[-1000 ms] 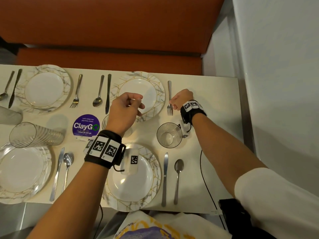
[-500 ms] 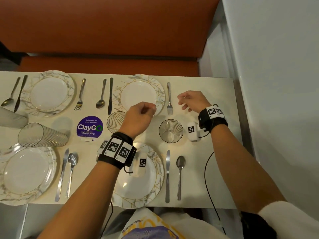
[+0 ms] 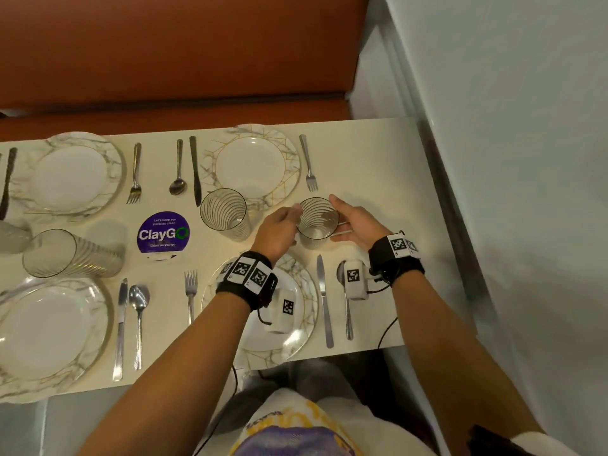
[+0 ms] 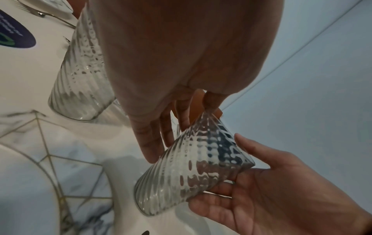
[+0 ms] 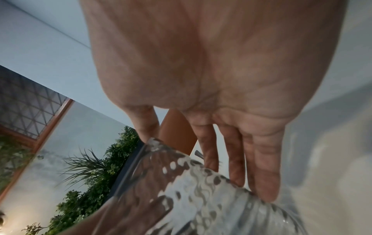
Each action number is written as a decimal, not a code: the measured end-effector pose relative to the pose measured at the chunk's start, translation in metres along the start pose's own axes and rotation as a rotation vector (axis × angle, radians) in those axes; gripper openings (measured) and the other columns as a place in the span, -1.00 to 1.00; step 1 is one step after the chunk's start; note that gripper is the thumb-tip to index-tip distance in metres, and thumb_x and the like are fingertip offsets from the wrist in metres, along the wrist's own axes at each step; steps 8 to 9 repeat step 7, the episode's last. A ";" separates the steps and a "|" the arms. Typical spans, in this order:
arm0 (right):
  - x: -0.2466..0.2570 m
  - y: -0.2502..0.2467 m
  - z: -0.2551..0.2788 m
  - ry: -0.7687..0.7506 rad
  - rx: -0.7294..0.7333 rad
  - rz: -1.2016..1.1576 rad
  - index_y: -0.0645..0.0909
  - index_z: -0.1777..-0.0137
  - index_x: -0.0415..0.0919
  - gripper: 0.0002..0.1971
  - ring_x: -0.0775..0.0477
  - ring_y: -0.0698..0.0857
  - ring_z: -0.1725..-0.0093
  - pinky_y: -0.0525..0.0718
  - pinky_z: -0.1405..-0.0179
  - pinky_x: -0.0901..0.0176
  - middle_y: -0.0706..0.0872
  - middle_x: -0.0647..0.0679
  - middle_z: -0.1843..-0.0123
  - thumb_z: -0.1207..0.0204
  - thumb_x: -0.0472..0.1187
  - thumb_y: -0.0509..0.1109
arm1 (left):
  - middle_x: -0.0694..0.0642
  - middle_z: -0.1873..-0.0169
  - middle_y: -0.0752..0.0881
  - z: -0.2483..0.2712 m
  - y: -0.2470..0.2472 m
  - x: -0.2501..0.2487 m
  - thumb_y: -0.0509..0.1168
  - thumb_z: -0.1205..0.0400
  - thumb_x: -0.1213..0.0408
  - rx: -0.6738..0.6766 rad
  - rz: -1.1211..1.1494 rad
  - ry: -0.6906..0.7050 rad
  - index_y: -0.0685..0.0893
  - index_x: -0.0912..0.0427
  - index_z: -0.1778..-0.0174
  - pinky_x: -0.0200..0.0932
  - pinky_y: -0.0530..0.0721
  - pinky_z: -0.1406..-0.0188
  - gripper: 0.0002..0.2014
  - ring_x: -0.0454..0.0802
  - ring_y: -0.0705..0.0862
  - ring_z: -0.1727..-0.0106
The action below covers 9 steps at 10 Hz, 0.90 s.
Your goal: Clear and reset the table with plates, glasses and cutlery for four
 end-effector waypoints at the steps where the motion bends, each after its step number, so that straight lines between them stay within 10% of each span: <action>1: -0.005 0.006 0.007 -0.018 -0.043 -0.010 0.78 -0.16 -0.18 -0.36 -0.26 0.81 -0.16 0.78 -0.19 -0.06 0.85 -0.21 -0.11 -0.51 0.41 0.34 | 0.06 -0.13 0.80 -0.001 -0.005 0.009 0.22 -0.79 -0.19 -0.004 0.070 -0.028 0.76 0.18 -0.27 0.18 0.78 -0.28 -0.50 0.14 0.77 -0.22; 4: -0.014 0.015 0.021 -0.040 -0.125 -0.027 0.76 -0.17 -0.16 -0.35 -0.16 0.85 -0.10 0.79 -0.23 -0.13 0.88 -0.13 -0.07 -0.47 0.42 0.32 | 0.15 -0.15 0.85 0.000 -0.007 0.030 0.33 -0.75 -0.13 0.002 0.256 -0.094 0.77 0.27 -0.20 -0.10 0.77 -0.06 -0.53 0.10 0.81 -0.21; 9: 0.010 0.007 0.035 -0.086 -0.185 0.105 0.73 -0.14 -0.10 -0.54 -0.15 0.78 -0.15 0.76 -0.23 -0.18 0.82 -0.08 -0.13 -0.68 0.27 0.23 | 0.09 -0.26 0.80 -0.002 -0.016 0.030 0.23 -0.79 -0.16 -0.022 0.173 -0.066 0.74 0.21 -0.37 0.14 0.72 -0.35 -0.49 0.09 0.73 -0.31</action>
Point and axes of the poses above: each hand's wrist, its own z-axis away from the middle knuckle, its own y-axis out of the palm, x = y × z, the point moved 9 cm from there along -z, towards the middle knuckle
